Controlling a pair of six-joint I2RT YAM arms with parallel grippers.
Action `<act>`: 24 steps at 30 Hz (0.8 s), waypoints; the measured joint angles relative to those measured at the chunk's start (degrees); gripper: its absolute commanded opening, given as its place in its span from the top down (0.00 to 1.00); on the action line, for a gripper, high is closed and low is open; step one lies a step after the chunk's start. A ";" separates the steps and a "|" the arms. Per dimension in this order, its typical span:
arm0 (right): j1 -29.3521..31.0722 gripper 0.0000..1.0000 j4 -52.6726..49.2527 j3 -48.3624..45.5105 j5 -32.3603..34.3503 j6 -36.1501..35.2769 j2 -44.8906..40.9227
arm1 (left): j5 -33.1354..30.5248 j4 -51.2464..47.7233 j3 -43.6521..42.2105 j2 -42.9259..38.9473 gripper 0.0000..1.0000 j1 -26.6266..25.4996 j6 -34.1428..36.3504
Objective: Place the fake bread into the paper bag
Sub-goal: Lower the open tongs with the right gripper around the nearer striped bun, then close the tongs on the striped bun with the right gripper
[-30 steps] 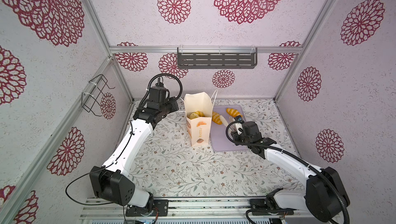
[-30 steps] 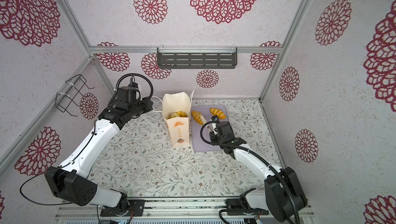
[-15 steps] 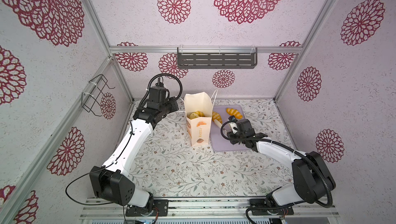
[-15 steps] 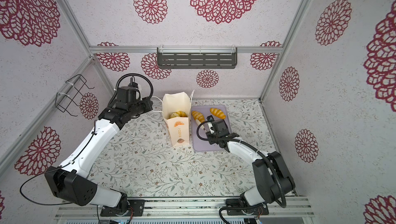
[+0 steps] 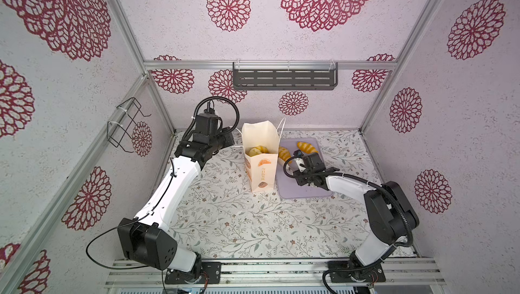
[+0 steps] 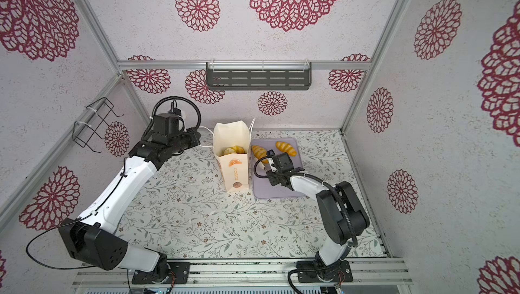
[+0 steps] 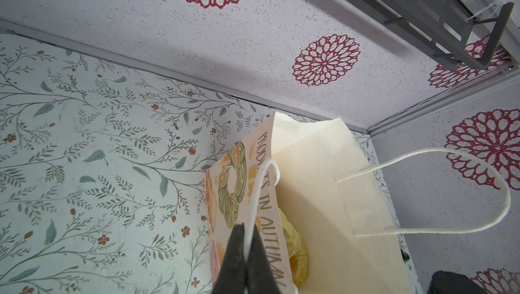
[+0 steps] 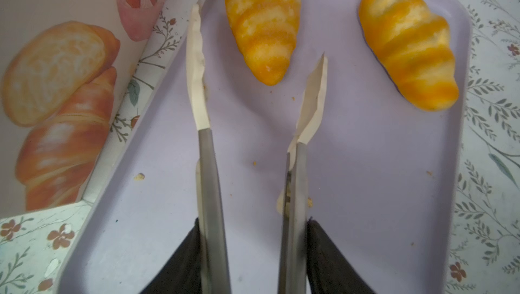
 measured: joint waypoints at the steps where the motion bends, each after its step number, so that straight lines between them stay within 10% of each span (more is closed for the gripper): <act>1: 0.00 0.46 -0.15 0.79 0.02 -0.02 0.70 | 0.00 0.00 0.00 0.00 1.00 0.00 0.02; 24: -0.15 0.83 -2.47 5.31 0.17 0.15 5.01 | 0.11 -0.02 0.00 0.00 1.00 0.66 0.00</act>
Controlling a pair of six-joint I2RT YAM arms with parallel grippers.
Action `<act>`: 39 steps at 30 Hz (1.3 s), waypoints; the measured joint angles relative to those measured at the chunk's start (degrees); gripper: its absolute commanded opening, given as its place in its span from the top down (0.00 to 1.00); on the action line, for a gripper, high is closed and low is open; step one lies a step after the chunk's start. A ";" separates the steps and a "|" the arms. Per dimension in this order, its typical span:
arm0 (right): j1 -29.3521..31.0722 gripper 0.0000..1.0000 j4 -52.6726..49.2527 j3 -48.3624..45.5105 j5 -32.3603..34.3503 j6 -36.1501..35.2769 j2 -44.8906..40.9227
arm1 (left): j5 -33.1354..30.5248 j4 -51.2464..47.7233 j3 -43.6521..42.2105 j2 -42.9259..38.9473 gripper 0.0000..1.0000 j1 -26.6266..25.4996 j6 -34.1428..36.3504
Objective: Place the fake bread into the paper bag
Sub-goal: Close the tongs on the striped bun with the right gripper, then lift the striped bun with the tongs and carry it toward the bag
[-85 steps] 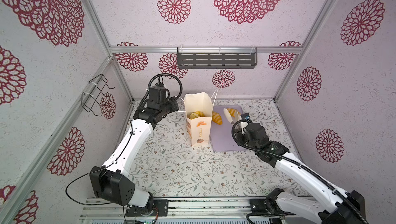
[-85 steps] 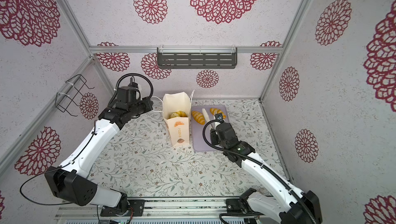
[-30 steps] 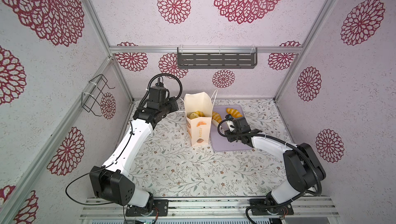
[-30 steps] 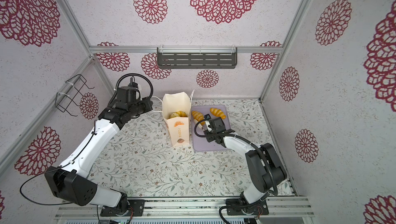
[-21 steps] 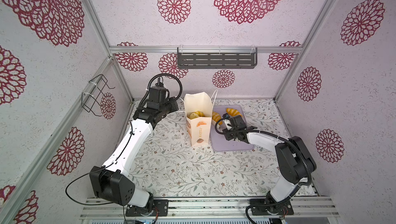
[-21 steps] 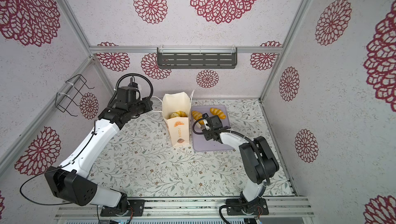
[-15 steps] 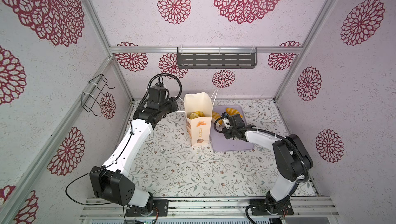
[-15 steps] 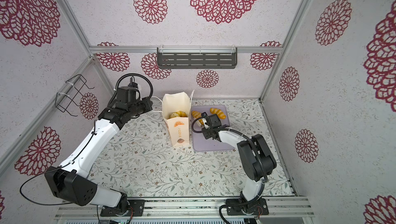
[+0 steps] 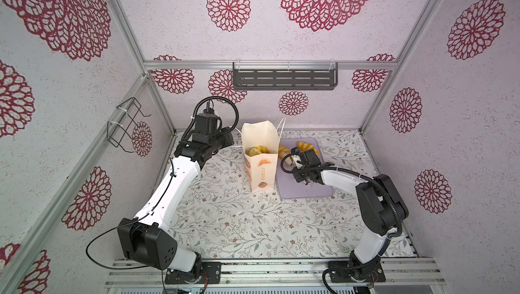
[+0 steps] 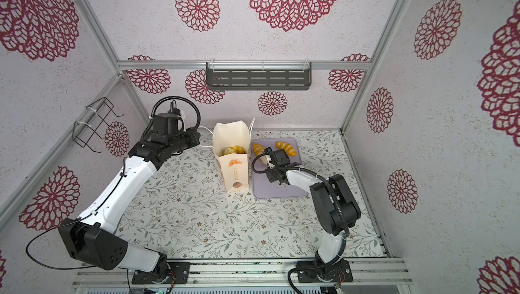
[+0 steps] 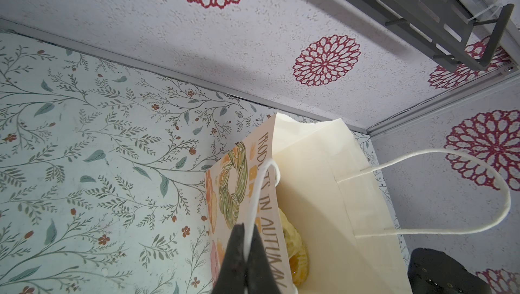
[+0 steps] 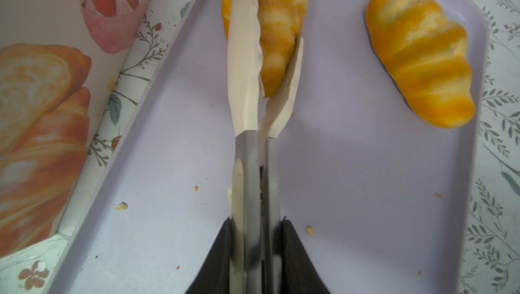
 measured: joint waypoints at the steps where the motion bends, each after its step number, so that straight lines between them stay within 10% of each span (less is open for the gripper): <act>1: 0.00 0.85 -0.20 0.02 -0.26 0.24 0.00 | 0.00 0.02 0.00 0.00 1.00 0.00 0.00; 39: 0.00 0.98 6.62 -16.96 -0.83 17.64 -20.41 | -0.09 0.04 0.00 0.00 1.00 0.00 -0.02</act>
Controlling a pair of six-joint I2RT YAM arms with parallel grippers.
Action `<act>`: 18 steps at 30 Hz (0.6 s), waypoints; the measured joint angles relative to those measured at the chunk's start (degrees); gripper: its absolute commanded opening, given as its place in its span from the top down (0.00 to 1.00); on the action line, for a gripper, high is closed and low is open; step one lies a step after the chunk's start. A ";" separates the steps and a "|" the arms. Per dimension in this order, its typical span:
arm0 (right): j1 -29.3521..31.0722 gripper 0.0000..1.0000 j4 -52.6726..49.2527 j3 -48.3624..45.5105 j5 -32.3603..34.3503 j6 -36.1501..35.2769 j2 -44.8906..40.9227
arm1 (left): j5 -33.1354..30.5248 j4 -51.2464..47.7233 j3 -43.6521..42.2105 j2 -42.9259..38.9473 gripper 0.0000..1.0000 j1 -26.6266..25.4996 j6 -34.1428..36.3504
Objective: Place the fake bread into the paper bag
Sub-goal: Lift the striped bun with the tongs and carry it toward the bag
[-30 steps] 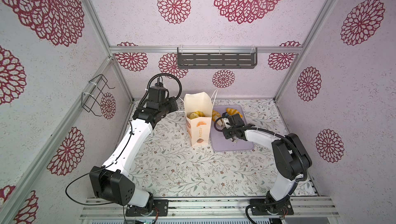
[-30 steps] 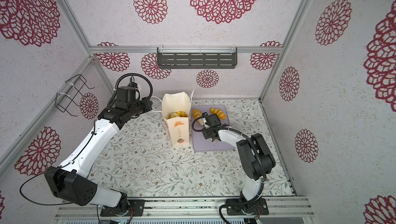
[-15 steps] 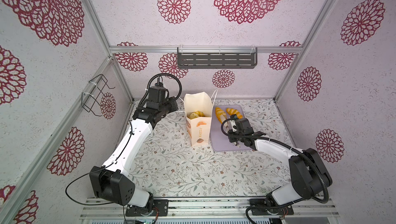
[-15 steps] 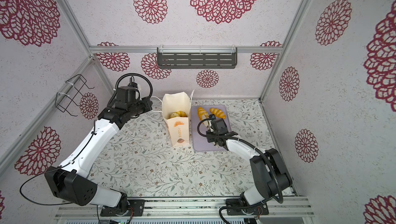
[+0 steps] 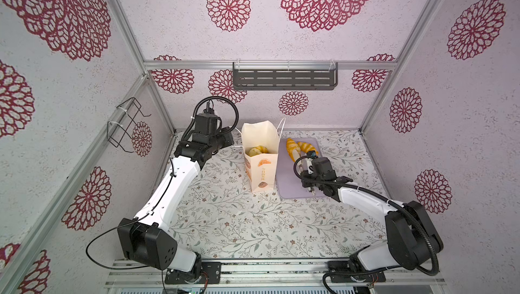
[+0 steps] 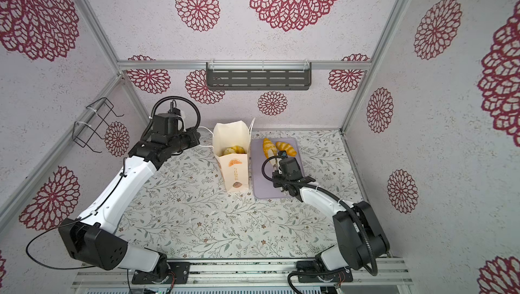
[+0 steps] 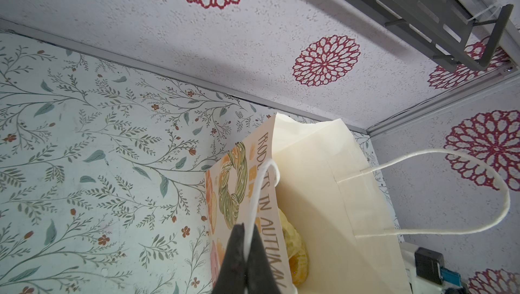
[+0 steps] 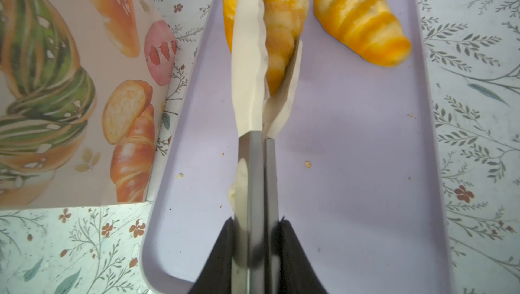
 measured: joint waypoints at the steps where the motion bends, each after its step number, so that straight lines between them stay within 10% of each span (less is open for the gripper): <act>1: 0.00 0.98 0.24 -0.70 0.00 0.52 -0.83 | 0.00 0.02 0.00 0.00 1.00 0.00 0.00; 18: 0.00 1.00 0.98 -5.57 -0.07 7.30 -11.63 | 0.02 0.04 -0.02 0.00 1.00 -0.02 -0.02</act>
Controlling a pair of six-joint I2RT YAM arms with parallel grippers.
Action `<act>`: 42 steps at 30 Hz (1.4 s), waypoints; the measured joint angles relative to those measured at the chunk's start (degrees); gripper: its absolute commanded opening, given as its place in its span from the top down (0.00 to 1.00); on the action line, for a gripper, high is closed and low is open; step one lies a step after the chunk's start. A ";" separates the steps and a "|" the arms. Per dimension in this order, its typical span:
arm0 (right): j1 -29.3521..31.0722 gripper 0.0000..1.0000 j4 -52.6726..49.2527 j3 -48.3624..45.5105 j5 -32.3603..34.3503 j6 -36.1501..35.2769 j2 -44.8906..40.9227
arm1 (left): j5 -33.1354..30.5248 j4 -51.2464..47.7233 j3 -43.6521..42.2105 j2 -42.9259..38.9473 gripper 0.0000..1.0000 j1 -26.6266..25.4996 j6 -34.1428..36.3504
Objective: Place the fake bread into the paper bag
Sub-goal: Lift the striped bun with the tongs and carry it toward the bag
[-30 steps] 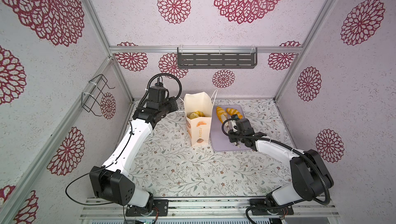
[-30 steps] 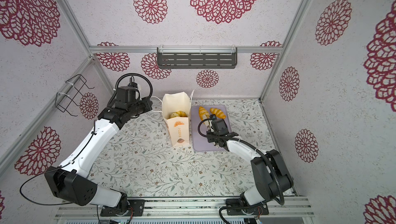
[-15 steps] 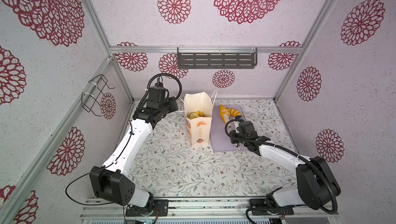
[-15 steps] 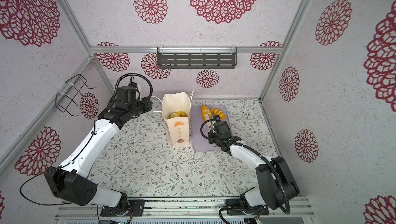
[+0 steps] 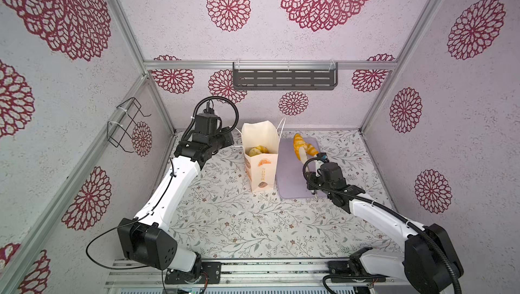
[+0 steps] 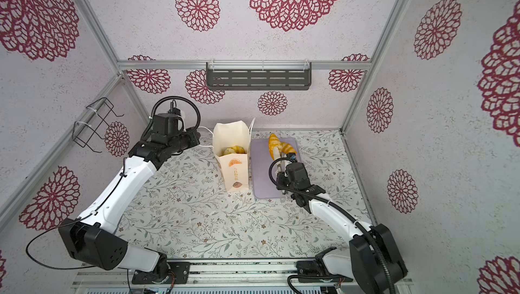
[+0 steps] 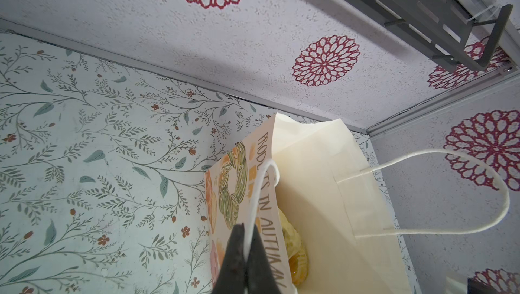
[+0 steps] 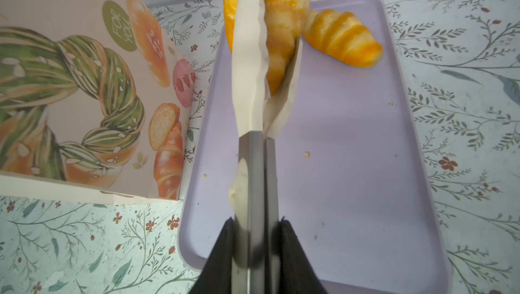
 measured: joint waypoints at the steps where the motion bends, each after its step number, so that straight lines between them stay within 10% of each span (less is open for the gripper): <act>1: 0.00 1.00 0.07 0.00 0.02 0.24 -0.57 | 0.00 0.00 0.02 0.00 1.00 0.02 0.00; 42: 3.82 1.00 1.33 0.63 0.28 5.09 -11.37 | 0.02 0.15 0.02 0.00 1.00 0.00 0.00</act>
